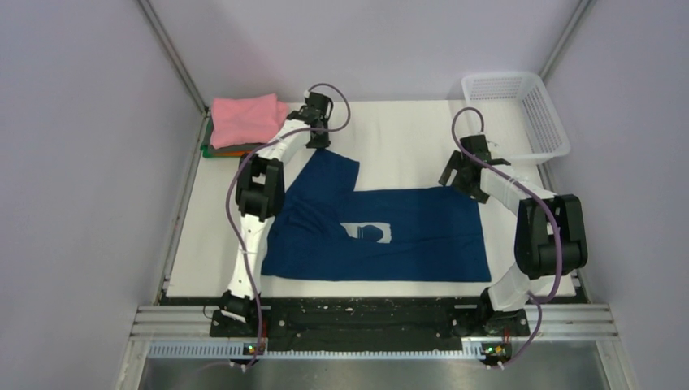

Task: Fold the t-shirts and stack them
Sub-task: Grab the side of the flattened tshirt furthest away from the robot with both arms, then fold the other side of the tshirt into a rectangle

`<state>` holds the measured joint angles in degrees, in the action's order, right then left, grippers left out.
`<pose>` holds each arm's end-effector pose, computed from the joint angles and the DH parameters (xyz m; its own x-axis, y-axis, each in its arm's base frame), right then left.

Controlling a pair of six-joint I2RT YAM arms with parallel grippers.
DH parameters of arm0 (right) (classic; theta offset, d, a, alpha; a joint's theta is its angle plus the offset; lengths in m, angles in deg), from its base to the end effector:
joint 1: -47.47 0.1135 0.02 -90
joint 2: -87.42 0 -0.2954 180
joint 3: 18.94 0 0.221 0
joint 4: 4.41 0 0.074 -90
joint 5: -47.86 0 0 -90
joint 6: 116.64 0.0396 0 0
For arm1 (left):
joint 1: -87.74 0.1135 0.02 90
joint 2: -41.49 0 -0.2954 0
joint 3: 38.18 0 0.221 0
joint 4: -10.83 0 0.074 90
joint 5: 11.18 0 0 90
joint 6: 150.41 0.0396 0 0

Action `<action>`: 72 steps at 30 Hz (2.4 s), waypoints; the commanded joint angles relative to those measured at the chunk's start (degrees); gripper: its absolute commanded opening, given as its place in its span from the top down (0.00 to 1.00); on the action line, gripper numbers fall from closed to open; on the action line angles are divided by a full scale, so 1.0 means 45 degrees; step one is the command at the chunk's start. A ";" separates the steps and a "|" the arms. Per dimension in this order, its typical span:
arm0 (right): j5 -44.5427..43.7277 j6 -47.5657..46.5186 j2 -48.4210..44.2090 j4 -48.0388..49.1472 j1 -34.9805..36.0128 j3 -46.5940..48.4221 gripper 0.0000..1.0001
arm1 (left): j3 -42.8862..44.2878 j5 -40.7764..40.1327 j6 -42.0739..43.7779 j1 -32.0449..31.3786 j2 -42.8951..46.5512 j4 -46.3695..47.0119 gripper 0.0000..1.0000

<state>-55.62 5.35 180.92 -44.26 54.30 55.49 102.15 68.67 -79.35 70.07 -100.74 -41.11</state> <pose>0.3039 0.0271 0.2398 -0.7192 0.4327 -0.5436 0.4538 0.8850 0.1042 0.5176 -0.1576 0.1959 -0.7925 -0.0829 -0.6043 -0.0608 0.9965 -0.0569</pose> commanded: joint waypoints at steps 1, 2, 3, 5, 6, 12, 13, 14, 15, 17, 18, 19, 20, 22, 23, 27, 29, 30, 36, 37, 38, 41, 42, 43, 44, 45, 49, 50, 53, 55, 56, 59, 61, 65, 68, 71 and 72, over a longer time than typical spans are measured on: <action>-0.0340 -0.0079 -0.0087 0.0238 -0.0149 0.0288 0.05 | -0.1141 0.0100 0.0324 -0.0018 0.0775 -0.0543 0.67; -0.0377 -0.0065 -0.0102 0.0243 -0.0151 0.0266 0.05 | -0.1367 0.0089 0.0381 -0.0045 0.0896 -0.0508 0.68; -0.0469 -0.0078 -0.0108 0.0253 -0.0151 0.0267 0.05 | -0.1571 0.0091 0.0422 -0.0071 0.1013 -0.0486 0.72; -0.0805 -0.0156 -0.0069 0.0268 -0.0168 0.0333 0.05 | -0.1811 0.0191 0.0580 -0.0158 0.1157 -0.0490 0.87; -0.0996 -0.0199 0.0013 0.0293 -0.0185 0.0430 0.05 | -0.1884 0.0326 0.0662 -0.0182 0.1202 -0.0491 1.00; -0.2011 -0.0184 0.1097 0.0445 -0.0230 0.1690 0.08 | -0.1943 0.0414 0.0856 -0.0270 0.2203 -0.0445 1.00; -0.2297 -0.0108 0.1357 0.0442 -0.0229 0.1937 0.08 | -0.2048 0.0544 0.0835 -0.0272 0.2488 -0.0386 1.00; -0.2511 -0.0022 0.1590 0.0442 -0.0229 0.2139 0.10 | -0.2252 0.0765 0.0862 -0.0270 0.2858 -0.0210 1.00; -0.2696 0.0042 0.1846 0.0468 -0.0239 0.2315 0.11 | -0.2553 0.1096 0.0905 -0.0272 0.3175 0.0017 1.00; -0.2843 0.0133 0.2375 0.0360 -0.0229 0.2702 0.15 | -0.3187 0.1632 0.0946 -0.0286 0.3899 0.0501 1.00; -0.2867 0.0257 0.2579 0.0336 -0.0246 0.2837 0.17 | -0.3498 0.1785 0.0947 -0.0306 0.4189 0.0636 1.00; -0.2858 0.0370 0.2751 0.0336 -0.0231 0.2898 0.19 | -0.3771 0.1899 0.0932 -0.0325 0.4494 0.0773 1.00; -0.2886 0.0491 0.2971 0.0379 -0.0239 0.2944 0.21 | -0.4089 0.1967 0.0928 -0.0345 0.4749 0.0907 1.00; -0.2987 0.0658 0.3258 0.0368 -0.0231 0.2963 0.25 | -0.4690 0.2136 0.0909 -0.0368 0.5288 0.1110 1.00; -0.3024 0.0740 0.3368 0.0349 -0.0239 0.2963 0.26 | -0.4977 0.2185 0.0893 -0.0403 0.5522 0.1181 1.00; -0.2821 0.0938 0.3413 0.0119 -0.0229 0.2832 0.36 | -0.6030 0.2181 0.0826 -0.0528 0.6371 0.1407 1.00; -0.2868 0.0976 0.3237 0.0097 -0.0229 0.2613 0.40 | -0.6451 0.2195 0.0803 -0.0587 0.6740 0.1497 1.00; -0.2926 0.0960 0.3148 0.0066 -0.0229 0.2531 0.44 | -0.6628 0.2390 0.0775 -0.0624 0.6983 0.1525 1.00; -0.3015 0.0941 0.2643 -0.0207 -0.0229 0.2172 0.71 | -0.7774 0.2451 0.0646 -0.0879 0.8181 0.1705 1.00; -0.2981 0.0966 0.2552 -0.0265 -0.0229 0.2100 0.72 | -0.7939 0.2395 0.0594 -0.0895 0.8372 0.1746 1.00; -0.2955 0.0983 0.2445 -0.0308 -0.0239 0.2039 0.72 | -0.8093 0.2374 0.0537 -0.0890 0.8520 0.1754 1.00; -0.3073 0.0968 0.2215 -0.0342 -0.0234 0.1866 0.74 | -0.8489 0.2383 0.0332 -0.0891 0.8845 0.1830 1.00; -0.3147 0.0913 0.2198 -0.0362 -0.0239 0.1834 0.77 | -0.8592 0.2378 0.0274 -0.0887 0.8938 0.1847 1.00; -0.3203 0.0886 0.2208 -0.0450 -0.0230 0.1831 0.81 | -0.8707 0.2381 0.0216 -0.0911 0.9001 0.1861 1.00; -0.3269 0.0886 0.2204 -0.0537 -0.0239 0.1825 0.85 | -0.8807 0.2389 0.0165 -0.0911 0.9065 0.1863 1.00; -0.3306 0.0888 0.2152 -0.0560 -0.0230 0.1768 0.89 | -0.8898 0.2375 0.0117 -0.0916 0.9122 0.1883 1.00; -0.3434 0.0788 0.1838 -0.0428 -0.0239 0.1634 1.00 | -0.9240 0.2386 0.0012 -0.0987 0.9457 0.1908 1.00; -0.3434 0.0700 0.1750 -0.0370 -0.0230 0.1688 1.00 | -0.9303 0.2385 -0.0017 -0.0996 0.9552 0.1884 1.00; -0.3330 0.0126 0.1305 -0.0210 -0.0195 0.1906 1.00 | -0.9663 0.2182 -0.0176 -0.1094 1.0084 0.1792 1.00; -0.3336 -0.0201 0.0961 -0.0194 -0.0128 0.1934 1.00 | -1.0082 0.1866 -0.0312 -0.1195 1.0633 0.1794 1.00; -0.3317 -0.0329 0.0767 -0.0202 -0.0114 0.1858 1.00 | -1.0361 0.1836 -0.0404 -0.1254 1.0936 0.1791 1.00; -0.3286 -0.0806 0.0212 -0.0095 -0.0058 0.1431 1.00 | -1.1273 0.1631 -0.0698 -0.1507 1.1994 0.1767 1.00; -0.2998 -0.1261 -0.0192 0.0172 -0.0053 0.1075 1.00 | -1.1850 0.1394 -0.0989 -0.1668 1.2745 0.1570 1.00; -0.2812 -0.1983 -0.0807 0.0548 -0.0053 0.0502 1.00 | -1.2989 0.0962 -0.1558 -0.2078 1.4352 0.1074 1.00; -0.2743 -0.2261 -0.1182 0.0600 -0.0053 0.0313 1.00 | -1.3884 0.0567 -0.1939 -0.2441 1.5646 0.0655 1.00; -0.2679 -0.2343 -0.1592 0.0588 -0.0054 0.0061 1.00 | -1.4764 0.0581 -0.2373 -0.2758 1.6870 0.0226 1.00; -0.2681 -0.2362 -0.1713 0.0577 -0.0053 -0.0027 1.00 | -1.5016 0.0658 -0.2532 -0.2822 1.7229 0.0084 1.00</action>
<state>-67.75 -3.07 177.86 -43.30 53.73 56.41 38.42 73.00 -86.89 58.77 -29.46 -37.81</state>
